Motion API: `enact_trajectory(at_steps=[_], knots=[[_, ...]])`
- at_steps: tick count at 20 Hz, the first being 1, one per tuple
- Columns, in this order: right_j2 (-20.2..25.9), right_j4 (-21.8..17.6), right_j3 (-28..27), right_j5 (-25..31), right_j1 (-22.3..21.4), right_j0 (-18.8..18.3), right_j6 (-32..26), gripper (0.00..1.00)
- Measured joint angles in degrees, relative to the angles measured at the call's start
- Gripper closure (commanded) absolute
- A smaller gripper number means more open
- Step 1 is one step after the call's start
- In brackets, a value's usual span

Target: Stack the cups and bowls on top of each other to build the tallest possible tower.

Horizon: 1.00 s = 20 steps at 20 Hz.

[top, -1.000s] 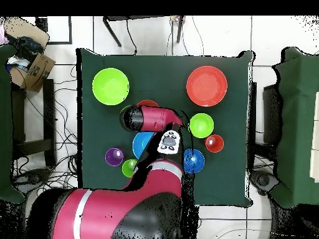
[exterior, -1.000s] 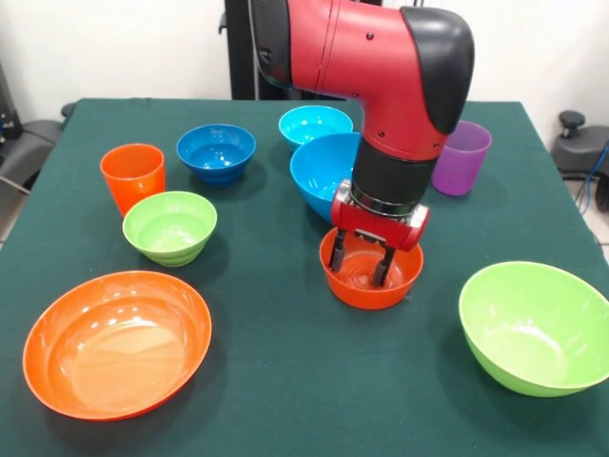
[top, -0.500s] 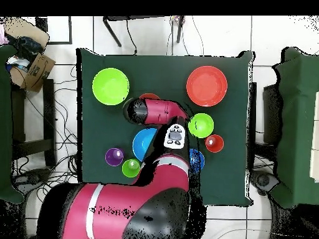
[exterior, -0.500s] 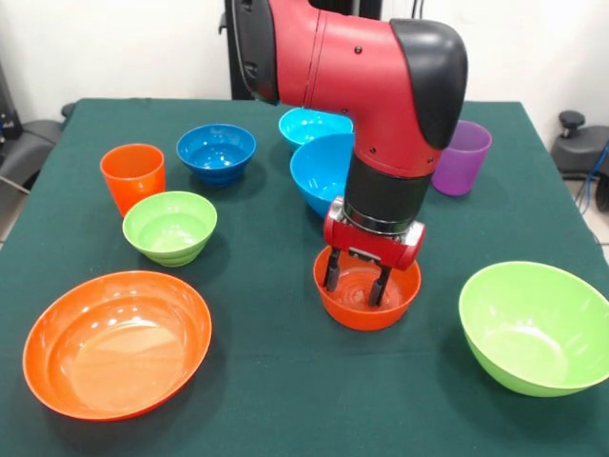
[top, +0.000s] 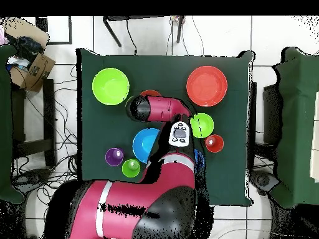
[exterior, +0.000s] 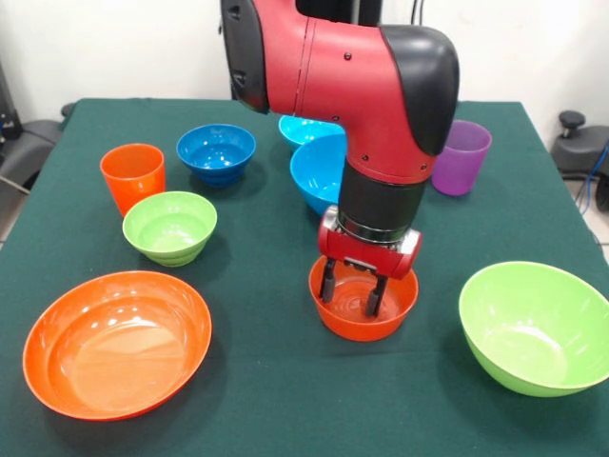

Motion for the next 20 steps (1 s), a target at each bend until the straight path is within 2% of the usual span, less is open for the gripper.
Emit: enact_trajectory(at_steps=[20], knots=[[7.27,-5.04,0.1,-0.01,-1.18,-5.94,0.0,0.0]])
